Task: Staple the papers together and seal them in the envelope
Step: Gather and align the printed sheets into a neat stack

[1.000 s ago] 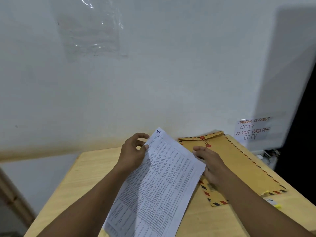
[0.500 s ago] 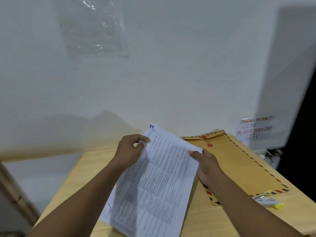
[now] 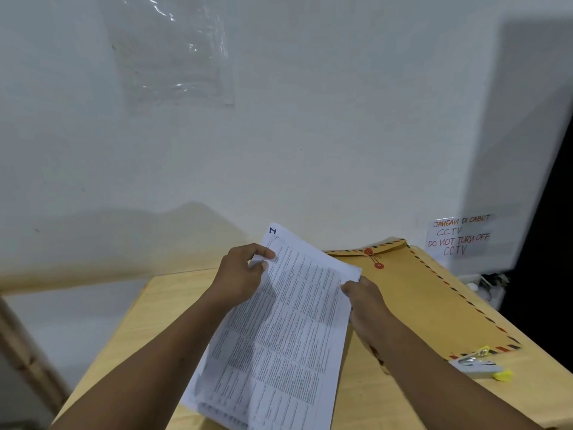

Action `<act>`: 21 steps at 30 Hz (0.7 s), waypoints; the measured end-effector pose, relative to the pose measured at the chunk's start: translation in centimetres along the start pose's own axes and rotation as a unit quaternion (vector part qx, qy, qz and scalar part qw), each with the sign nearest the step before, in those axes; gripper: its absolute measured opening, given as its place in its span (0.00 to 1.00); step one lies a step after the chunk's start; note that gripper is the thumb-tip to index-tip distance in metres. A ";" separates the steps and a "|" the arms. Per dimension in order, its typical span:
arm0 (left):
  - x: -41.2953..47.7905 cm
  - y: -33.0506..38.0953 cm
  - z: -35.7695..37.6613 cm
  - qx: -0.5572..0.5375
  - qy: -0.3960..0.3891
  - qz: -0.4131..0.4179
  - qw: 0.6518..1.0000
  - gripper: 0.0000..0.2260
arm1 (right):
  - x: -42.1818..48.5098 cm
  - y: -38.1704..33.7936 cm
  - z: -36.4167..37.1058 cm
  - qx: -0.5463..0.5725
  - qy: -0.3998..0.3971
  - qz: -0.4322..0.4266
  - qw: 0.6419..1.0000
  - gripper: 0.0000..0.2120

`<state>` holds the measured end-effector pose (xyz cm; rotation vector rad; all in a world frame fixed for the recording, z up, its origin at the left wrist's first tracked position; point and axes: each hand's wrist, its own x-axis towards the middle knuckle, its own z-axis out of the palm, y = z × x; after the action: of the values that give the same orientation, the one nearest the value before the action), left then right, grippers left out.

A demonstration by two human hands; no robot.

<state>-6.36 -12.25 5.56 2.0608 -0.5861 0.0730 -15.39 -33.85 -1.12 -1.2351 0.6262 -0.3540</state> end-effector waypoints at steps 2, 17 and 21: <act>-0.1 0.4 0.1 0.007 -0.010 0.009 1.000 0.11 | 0.2 -0.4 -0.5 -0.139 0.056 -0.066 0.987 0.19; -1.3 3.4 3.2 0.049 -0.071 0.099 0.991 0.10 | -0.7 -6.2 0.8 -0.366 -0.098 -0.354 0.855 0.05; -1.4 3.2 4.0 0.072 -0.058 0.098 0.991 0.10 | -0.2 -6.1 -0.1 -0.372 -0.091 -0.355 0.853 0.05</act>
<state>-9.68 -16.39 5.55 2.1505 -0.8778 0.1145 -15.09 -35.65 4.71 -2.2252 0.0906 -0.6282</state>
